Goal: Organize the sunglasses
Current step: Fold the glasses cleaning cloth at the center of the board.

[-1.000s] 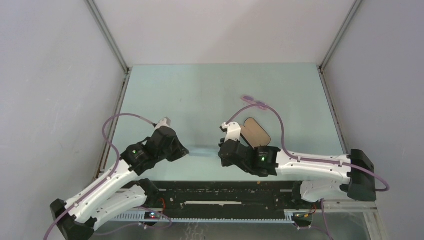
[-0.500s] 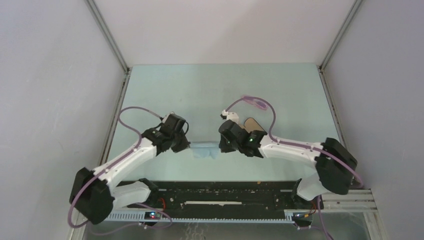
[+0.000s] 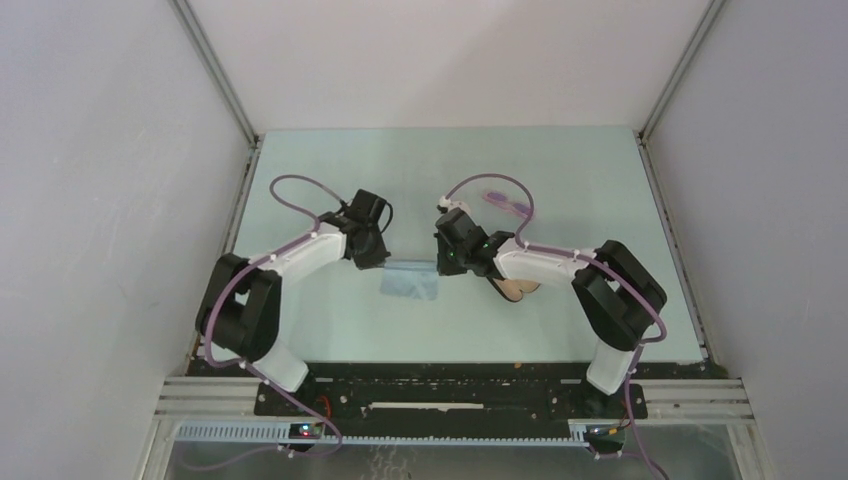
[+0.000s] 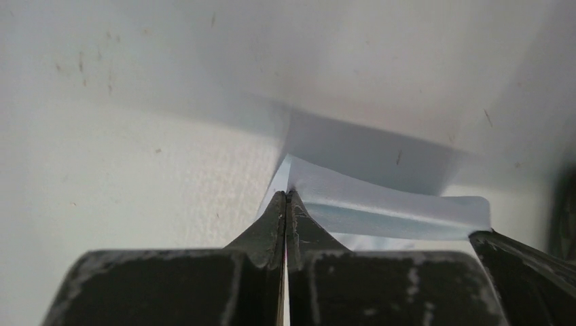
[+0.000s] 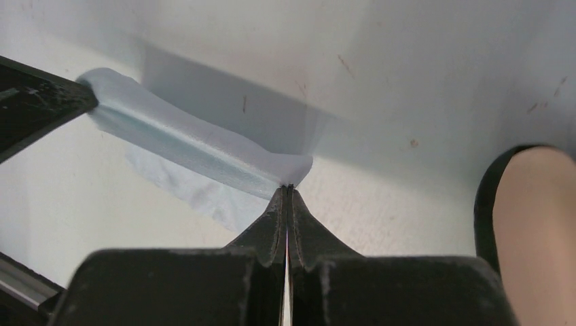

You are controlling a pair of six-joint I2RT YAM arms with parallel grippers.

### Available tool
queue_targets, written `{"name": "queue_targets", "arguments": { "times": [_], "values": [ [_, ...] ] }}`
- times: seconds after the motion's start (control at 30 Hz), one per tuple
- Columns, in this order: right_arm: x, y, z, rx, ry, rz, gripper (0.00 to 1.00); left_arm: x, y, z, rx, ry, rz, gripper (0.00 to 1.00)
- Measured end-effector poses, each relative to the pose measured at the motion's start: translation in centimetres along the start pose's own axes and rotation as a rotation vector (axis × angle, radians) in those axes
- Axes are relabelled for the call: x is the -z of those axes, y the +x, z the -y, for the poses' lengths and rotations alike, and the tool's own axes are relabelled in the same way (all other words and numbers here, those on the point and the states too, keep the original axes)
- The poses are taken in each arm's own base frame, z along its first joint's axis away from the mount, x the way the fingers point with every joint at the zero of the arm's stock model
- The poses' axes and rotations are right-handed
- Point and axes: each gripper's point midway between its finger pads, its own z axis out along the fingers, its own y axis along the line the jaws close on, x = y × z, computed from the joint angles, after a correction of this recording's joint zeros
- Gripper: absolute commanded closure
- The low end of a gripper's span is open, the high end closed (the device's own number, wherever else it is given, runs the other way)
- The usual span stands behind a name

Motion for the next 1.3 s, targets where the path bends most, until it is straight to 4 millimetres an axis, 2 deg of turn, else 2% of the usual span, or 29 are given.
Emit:
{"name": "queue_targets", "arguments": {
  "times": [0.2, 0.57, 0.83, 1.0, 1.3],
  "values": [
    [-1.0, -2.1, -0.2, 0.013, 0.003, 0.023, 1.0, -1.5, -1.6, -0.3, -0.004, -0.031, -0.005, 1.0],
    [-1.0, -1.4, 0.0, 0.04, 0.013, -0.005, 1.0, -2.1, -1.9, -0.1, -0.016, -0.03, -0.025, 1.0],
    [-0.5, 0.9, -1.4, 0.092, 0.012, -0.053, 1.0, -2.0, -1.5, -0.4, -0.025, -0.035, -0.035, 1.0],
    [-0.4, 2.2, -2.1, 0.111, 0.01, -0.07, 1.0, -2.3, 0.0, -1.5, -0.027, -0.054, -0.065, 1.0],
    [-0.6, 3.3, -1.3, 0.095, 0.032, -0.086, 1.0, -2.3, 1.3, -1.6, -0.03, -0.038, -0.1, 1.0]
  ]
}}
